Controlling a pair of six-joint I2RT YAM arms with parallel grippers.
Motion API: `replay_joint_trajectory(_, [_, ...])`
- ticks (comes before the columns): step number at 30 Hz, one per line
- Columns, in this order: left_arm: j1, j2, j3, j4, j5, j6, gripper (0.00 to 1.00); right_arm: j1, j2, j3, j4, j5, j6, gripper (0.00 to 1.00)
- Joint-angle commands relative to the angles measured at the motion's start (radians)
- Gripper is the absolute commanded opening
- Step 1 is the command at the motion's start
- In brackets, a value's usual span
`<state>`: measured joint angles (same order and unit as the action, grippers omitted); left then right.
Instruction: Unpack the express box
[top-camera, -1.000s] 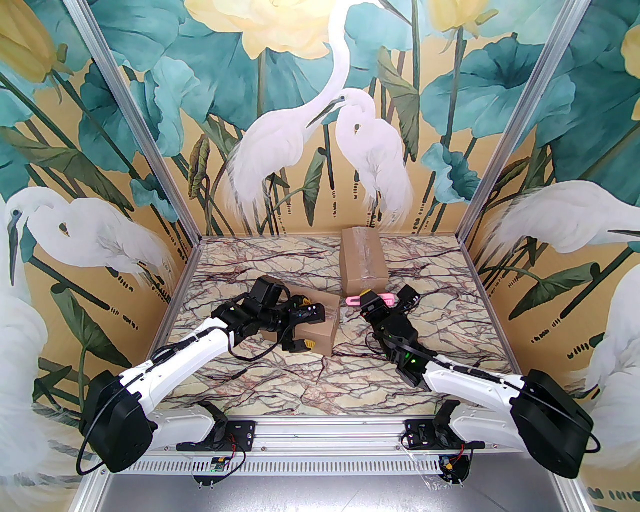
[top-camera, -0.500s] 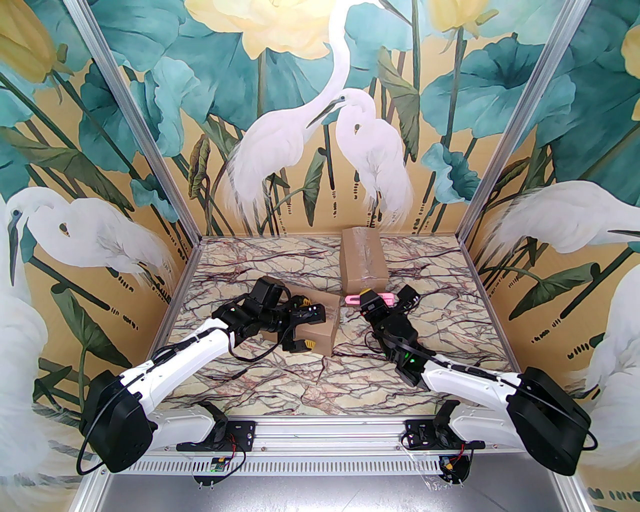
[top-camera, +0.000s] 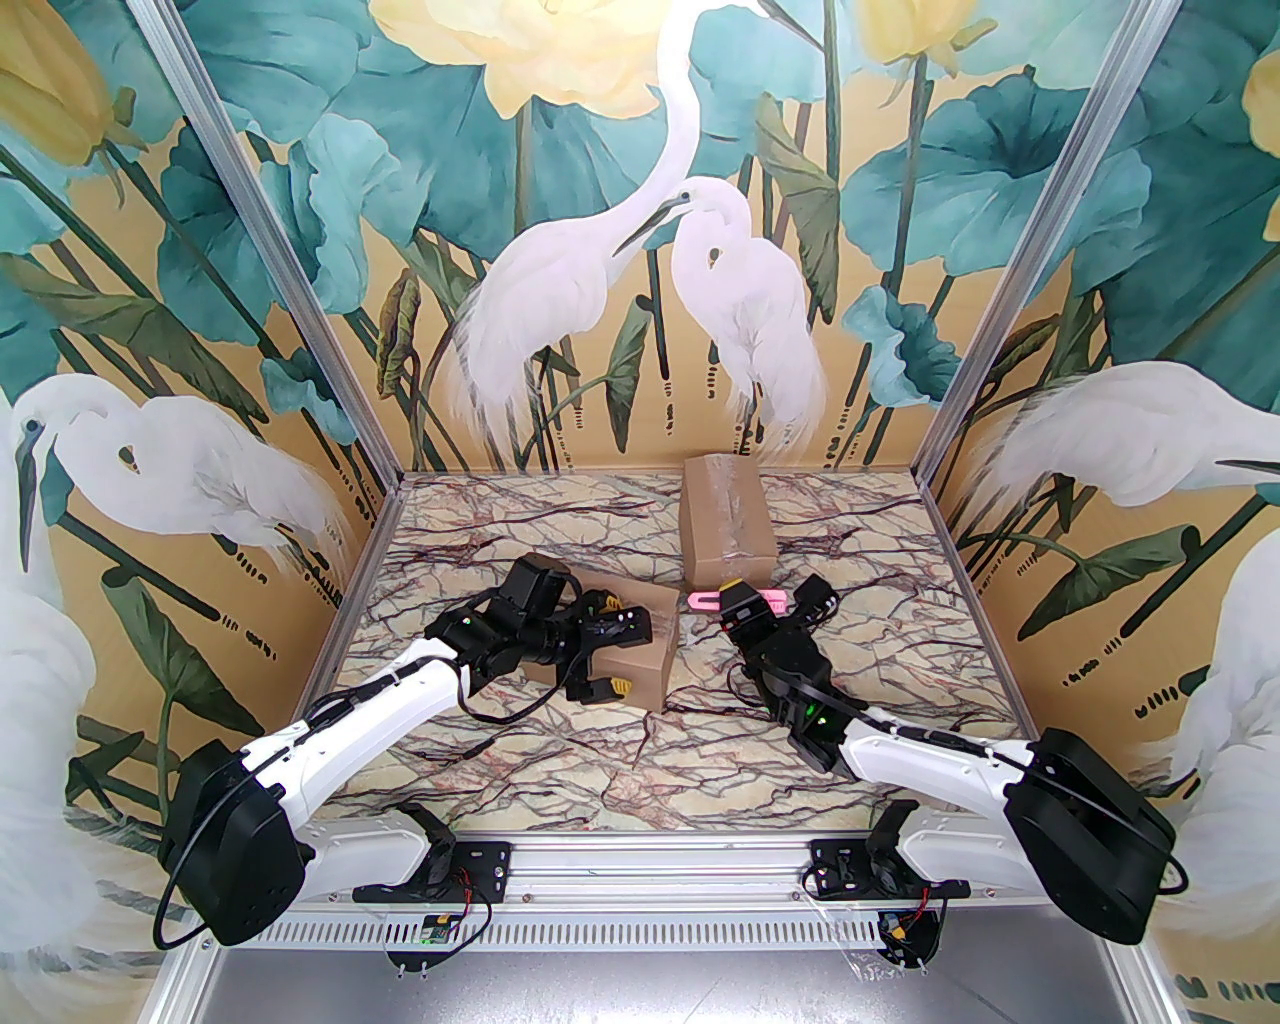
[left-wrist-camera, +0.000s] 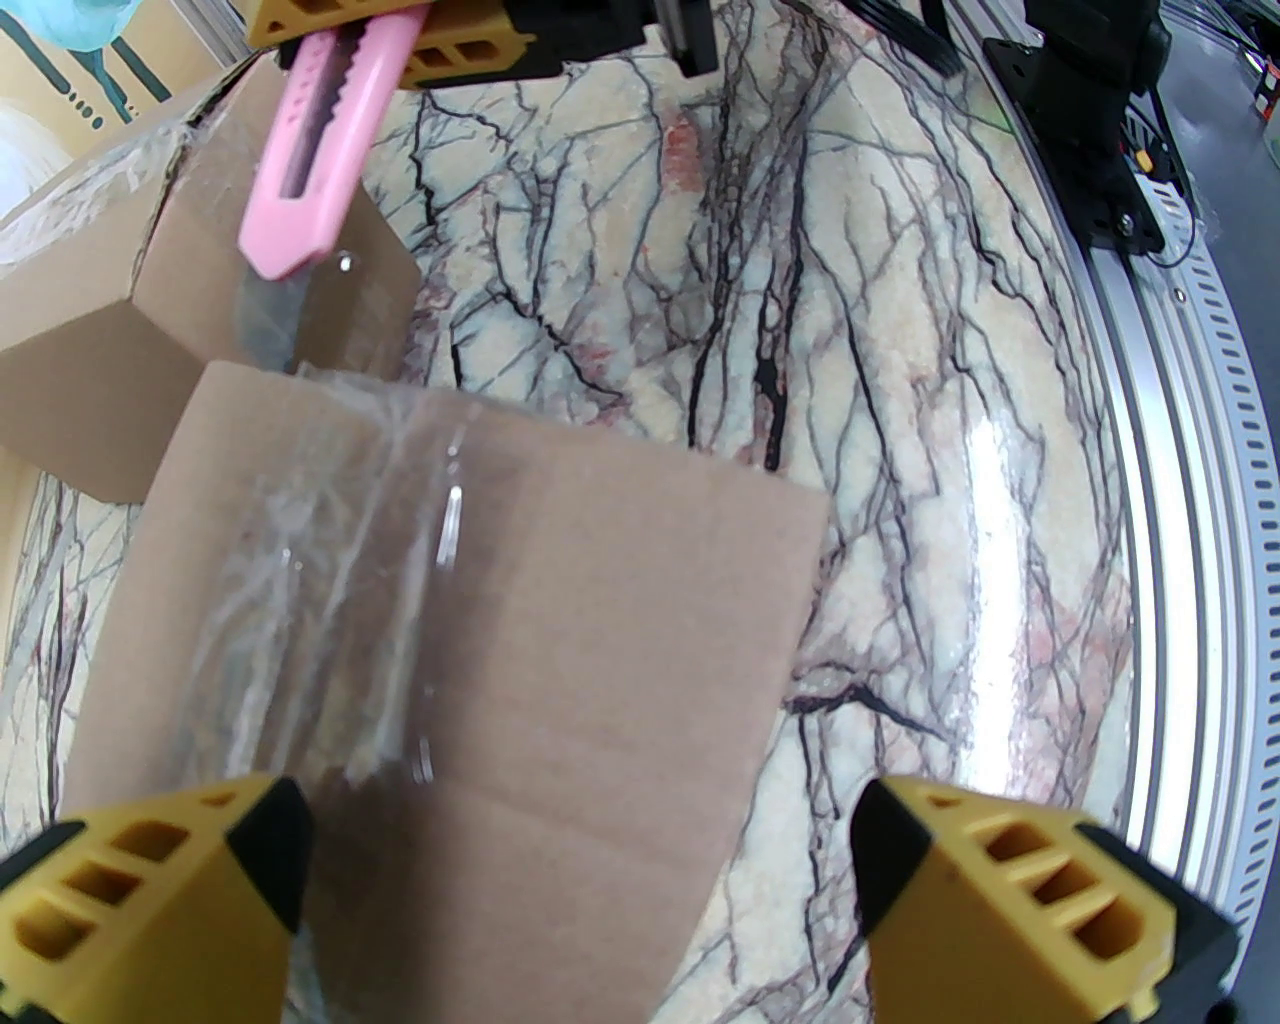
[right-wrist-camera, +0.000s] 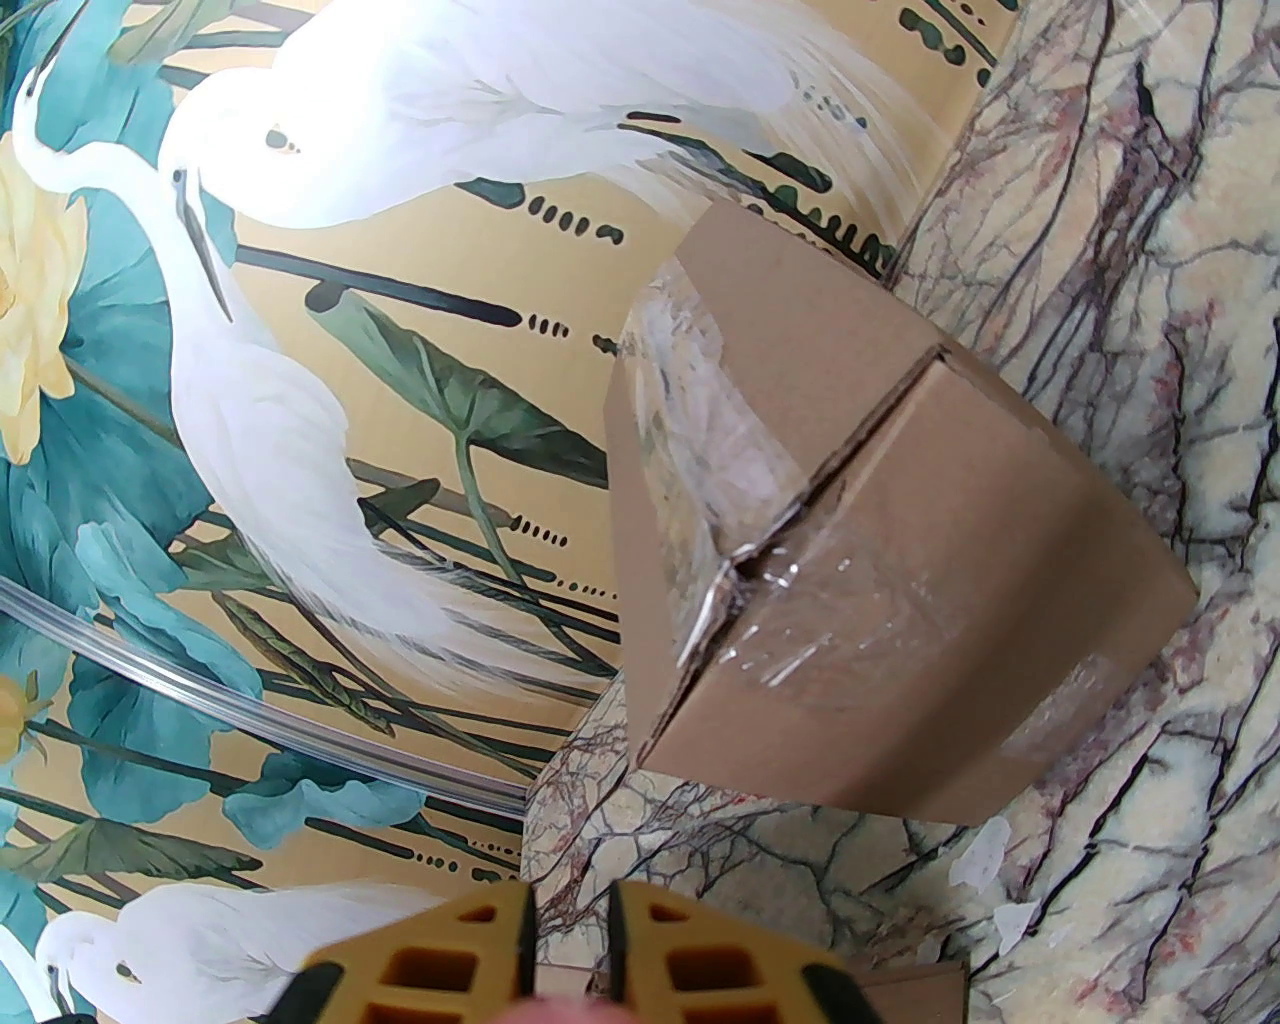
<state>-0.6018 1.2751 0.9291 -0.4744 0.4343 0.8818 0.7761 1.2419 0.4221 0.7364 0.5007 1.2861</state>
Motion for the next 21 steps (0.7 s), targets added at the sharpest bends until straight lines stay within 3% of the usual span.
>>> replay_joint_trajectory(1, [-0.004,0.018,-0.023,0.026,-0.062,-0.054,0.95,0.008,0.005,0.002,-0.036,-0.093,0.101,0.0])
replay_joint_trajectory(21, [-0.035,0.067,-0.011,0.169,-0.159,-0.159,0.92,0.005,0.001,0.059,-0.16,-0.199,0.223,0.0])
